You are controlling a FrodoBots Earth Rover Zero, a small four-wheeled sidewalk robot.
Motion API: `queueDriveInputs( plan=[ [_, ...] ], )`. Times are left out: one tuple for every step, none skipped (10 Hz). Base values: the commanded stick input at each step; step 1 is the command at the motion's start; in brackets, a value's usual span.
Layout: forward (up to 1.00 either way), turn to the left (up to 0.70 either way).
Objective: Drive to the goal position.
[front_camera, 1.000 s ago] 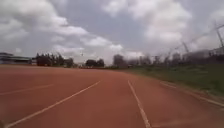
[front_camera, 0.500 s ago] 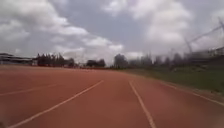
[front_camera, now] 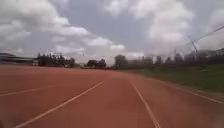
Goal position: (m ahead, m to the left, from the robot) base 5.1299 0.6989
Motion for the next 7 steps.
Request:
queueDriveInputs(
  plan=[
    [0.7, 0.0],
    [0.7, 0.0],
    [0.7, 0.0],
    [0.7, 0.0],
    [0.7, 0.0],
    [0.7, -0.12],
    [0.7, -0.29]
  ],
)
